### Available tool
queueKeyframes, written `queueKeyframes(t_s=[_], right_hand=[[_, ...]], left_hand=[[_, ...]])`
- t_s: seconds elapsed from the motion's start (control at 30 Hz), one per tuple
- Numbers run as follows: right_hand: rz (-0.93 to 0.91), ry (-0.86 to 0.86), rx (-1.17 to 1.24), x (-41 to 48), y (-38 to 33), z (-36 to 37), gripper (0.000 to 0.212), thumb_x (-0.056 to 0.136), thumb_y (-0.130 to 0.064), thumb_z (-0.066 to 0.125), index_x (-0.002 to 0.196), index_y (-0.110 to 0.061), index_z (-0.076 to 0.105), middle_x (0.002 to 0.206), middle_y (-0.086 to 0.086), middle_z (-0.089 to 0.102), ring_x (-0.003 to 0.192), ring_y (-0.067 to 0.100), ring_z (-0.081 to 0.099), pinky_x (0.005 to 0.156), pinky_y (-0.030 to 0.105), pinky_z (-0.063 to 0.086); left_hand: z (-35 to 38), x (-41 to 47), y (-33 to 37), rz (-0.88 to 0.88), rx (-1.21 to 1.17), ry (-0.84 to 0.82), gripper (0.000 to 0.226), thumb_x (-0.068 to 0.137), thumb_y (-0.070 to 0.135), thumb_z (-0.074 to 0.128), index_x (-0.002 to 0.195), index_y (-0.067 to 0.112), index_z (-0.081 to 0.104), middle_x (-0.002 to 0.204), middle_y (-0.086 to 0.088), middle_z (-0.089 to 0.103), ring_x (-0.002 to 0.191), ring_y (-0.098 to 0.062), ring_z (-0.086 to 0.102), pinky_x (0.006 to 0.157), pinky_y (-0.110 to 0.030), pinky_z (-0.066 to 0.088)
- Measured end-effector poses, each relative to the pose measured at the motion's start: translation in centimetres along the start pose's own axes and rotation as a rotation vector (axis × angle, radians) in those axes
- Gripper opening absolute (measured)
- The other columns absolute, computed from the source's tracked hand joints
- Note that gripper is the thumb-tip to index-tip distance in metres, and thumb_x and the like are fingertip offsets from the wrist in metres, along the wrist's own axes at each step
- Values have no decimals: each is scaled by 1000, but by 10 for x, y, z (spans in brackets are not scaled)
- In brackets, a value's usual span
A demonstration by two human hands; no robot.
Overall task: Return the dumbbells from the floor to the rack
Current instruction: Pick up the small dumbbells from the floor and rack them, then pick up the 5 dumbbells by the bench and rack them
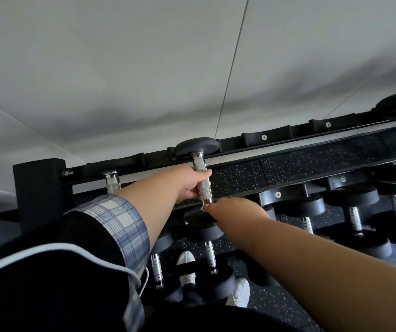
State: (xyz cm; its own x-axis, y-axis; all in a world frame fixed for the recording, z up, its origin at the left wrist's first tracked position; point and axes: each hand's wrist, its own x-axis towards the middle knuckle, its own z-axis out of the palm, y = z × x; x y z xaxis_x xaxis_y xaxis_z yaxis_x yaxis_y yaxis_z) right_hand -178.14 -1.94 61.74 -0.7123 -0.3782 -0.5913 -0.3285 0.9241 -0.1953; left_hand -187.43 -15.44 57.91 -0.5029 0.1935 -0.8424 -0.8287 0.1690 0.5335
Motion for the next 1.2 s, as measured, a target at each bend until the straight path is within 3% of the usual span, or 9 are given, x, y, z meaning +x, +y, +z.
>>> queueKeyframes(t_s=[0.13,0.27,0.4,0.53,0.63,0.73,0.97,1.07,1.2], right_hand=[[-4,-5,-4,-2,4,13,57,83,3,56,134,-22,50,120,5,59,110,31,59,76,42,50],[-26,4,23,-4,7,18,54,86,0,56,135,-24,51,123,3,59,113,29,58,87,45,55],[-31,-4,231,-10,14,9,35,96,-23,58,131,-24,59,123,3,63,110,27,63,91,45,54],[68,80,397,-33,31,-1,44,99,-39,53,142,-28,52,132,1,63,112,24,62,84,33,51],[117,121,429,-49,44,-7,51,100,-44,50,148,-28,45,145,3,55,127,26,55,99,38,45],[180,185,519,-68,51,-11,55,98,-47,52,149,-26,44,146,5,55,127,27,55,101,40,46],[366,325,590,-145,85,-8,64,94,-53,53,149,-21,43,151,5,50,134,27,49,110,42,42],[537,353,629,-190,107,3,65,93,-55,53,147,-18,46,147,8,54,129,29,54,106,39,44],[821,519,725,-258,116,34,66,93,-55,53,146,-16,48,145,9,55,130,30,53,105,37,43]], left_hand=[[7,7,-15,31,-18,78,34,89,21,68,117,5,58,114,-14,66,104,-24,65,95,-49,52],[12,8,-22,65,33,149,41,88,29,68,121,7,59,114,-13,67,103,-27,66,94,-47,53],[20,-6,-28,106,189,274,36,89,25,65,120,9,59,108,-12,67,95,-29,68,90,-46,55],[32,-41,-35,139,480,344,36,90,25,62,122,9,59,111,-15,66,103,-32,62,95,-47,51],[42,-71,-37,206,655,371,39,92,26,60,125,7,58,118,-18,64,108,-34,59,96,-47,47],[58,-101,-39,269,763,385,53,91,29,62,141,18,46,138,-14,53,119,-31,54,102,-41,43],[106,-150,-21,480,1053,369,60,88,51,55,143,32,40,148,-5,45,130,-26,45,100,-32,37],[132,-166,-8,593,1156,289,65,86,57,54,144,32,38,150,-3,43,132,-24,44,106,-35,38],[159,-185,-8,746,1274,117,66,87,55,56,145,31,37,150,-3,42,132,-23,44,106,-33,36]])
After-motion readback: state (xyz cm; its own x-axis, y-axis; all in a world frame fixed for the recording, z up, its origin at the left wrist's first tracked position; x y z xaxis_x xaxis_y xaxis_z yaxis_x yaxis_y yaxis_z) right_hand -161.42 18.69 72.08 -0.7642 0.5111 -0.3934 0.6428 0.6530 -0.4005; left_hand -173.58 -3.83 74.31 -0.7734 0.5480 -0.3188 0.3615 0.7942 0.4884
